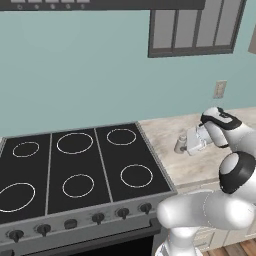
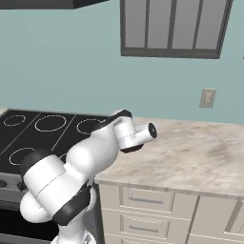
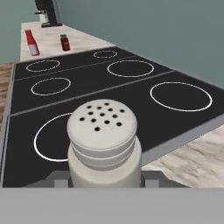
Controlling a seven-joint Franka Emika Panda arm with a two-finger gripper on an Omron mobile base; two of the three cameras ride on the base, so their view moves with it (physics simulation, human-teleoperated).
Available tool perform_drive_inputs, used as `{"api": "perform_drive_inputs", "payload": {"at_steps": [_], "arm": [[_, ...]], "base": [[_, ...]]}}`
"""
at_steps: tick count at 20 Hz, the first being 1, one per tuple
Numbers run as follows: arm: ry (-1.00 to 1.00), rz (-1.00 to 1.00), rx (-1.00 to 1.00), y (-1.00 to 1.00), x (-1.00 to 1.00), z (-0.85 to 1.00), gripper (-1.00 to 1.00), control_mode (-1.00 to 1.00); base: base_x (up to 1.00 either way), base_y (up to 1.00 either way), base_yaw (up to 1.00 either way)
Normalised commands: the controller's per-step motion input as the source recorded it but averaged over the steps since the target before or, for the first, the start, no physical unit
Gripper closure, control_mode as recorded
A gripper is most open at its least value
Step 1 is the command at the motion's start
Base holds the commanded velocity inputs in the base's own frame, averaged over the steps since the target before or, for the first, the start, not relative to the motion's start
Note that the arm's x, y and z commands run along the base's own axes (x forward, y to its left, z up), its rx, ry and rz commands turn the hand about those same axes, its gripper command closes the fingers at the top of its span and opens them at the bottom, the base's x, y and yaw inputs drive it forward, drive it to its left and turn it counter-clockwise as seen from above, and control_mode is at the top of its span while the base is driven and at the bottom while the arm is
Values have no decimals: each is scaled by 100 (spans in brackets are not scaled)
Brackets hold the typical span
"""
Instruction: Collect the paprika, ketchup, and shaker from the cabinet and place them next to the stove.
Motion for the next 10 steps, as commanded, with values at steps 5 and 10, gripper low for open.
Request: {"api": "perform_drive_inputs", "payload": {"at_steps": [5,10], "arm": [[-6,0,-6,20,0,-19,100,-100],[-8,1,-2,14,0,-26,100,-100]], "base": [[0,0,0],[0,0,0]]}}
